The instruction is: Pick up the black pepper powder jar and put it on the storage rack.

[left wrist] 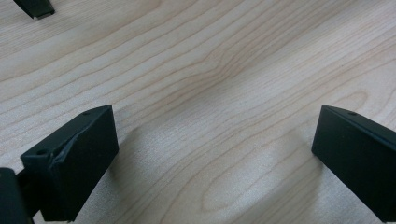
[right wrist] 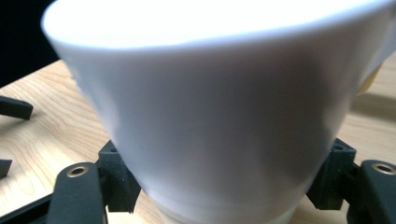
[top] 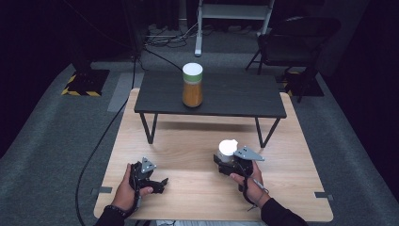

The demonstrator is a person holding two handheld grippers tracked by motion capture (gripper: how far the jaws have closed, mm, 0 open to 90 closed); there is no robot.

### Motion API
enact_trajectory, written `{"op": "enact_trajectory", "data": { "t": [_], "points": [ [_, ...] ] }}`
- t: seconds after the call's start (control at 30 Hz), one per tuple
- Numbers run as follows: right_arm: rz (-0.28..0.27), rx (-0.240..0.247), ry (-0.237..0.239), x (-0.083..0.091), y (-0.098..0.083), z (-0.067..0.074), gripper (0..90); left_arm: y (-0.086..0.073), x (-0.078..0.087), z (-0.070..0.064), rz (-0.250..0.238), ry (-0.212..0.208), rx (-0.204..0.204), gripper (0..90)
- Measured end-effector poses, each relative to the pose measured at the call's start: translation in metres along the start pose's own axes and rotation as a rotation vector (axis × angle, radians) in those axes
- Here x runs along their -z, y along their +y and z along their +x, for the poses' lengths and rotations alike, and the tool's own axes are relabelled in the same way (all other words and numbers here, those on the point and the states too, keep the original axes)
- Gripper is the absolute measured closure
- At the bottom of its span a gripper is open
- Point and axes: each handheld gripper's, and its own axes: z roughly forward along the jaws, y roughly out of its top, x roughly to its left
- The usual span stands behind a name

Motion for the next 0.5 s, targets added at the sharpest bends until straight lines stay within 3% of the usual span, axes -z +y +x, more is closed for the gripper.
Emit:
{"op": "enact_trajectory", "data": {
  "t": [0.5],
  "points": [
    [-0.046, -0.003, -0.036, 0.024, 0.011, -0.005, 28.5, 0.000, 0.000, 0.000, -0.001, 0.000, 0.001, 0.4]
  ]
}}
